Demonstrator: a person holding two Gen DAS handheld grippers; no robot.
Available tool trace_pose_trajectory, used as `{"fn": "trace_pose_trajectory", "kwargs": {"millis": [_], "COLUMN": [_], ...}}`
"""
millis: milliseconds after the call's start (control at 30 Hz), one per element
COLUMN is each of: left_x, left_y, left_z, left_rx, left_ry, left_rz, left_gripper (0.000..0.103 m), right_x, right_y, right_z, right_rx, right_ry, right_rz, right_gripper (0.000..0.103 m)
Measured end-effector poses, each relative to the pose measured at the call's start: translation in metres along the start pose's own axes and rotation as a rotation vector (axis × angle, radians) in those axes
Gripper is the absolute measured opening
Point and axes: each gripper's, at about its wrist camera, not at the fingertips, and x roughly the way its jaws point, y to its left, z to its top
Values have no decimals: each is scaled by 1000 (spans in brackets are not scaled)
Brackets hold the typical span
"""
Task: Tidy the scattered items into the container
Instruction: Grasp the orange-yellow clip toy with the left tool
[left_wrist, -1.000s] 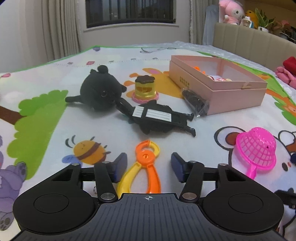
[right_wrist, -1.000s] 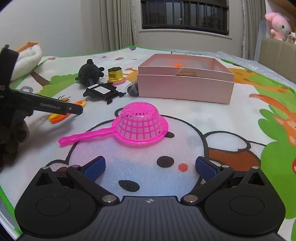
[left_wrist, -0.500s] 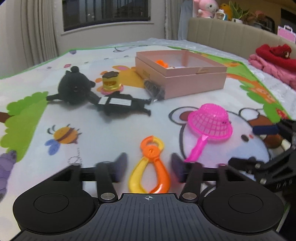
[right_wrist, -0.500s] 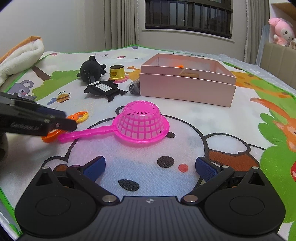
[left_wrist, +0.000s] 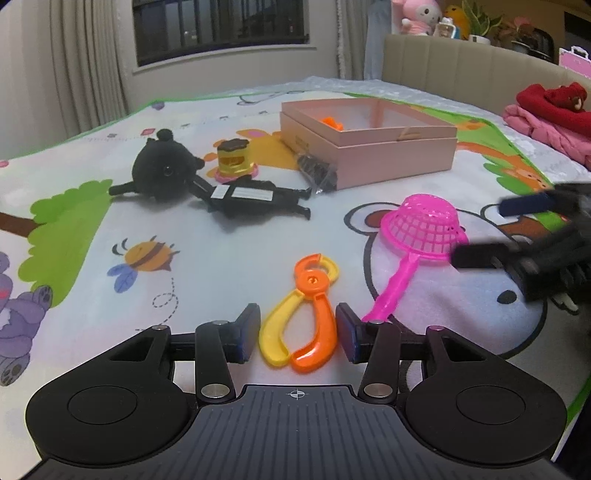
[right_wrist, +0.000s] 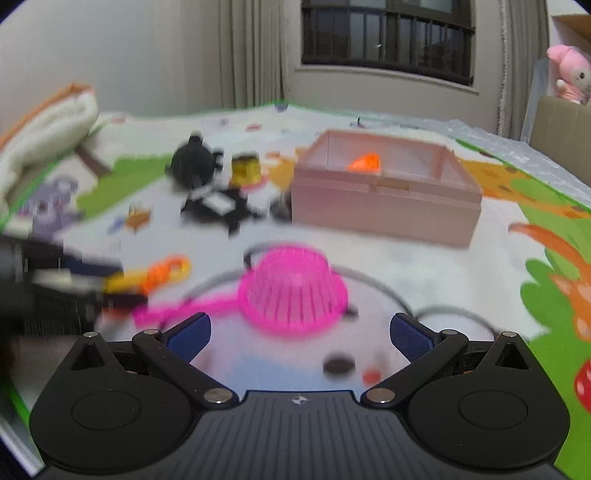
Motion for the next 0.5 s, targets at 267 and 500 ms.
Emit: {"fn": "trace_pose_trajectory", "kwargs": {"millis": [267, 500], "left_x": [-13, -16], "left_y": [-7, -27], "left_z": [5, 15], "left_rx": [-3, 27], "left_ry": [-25, -47], "left_rz": [-12, -44], "left_gripper": [50, 50], "right_x": [40, 16], "right_y": [0, -13], "right_z": [12, 13], "right_rx": [9, -29], "right_ry": [70, 47], "right_rz": [20, 20], "right_gripper": [82, 62]}}
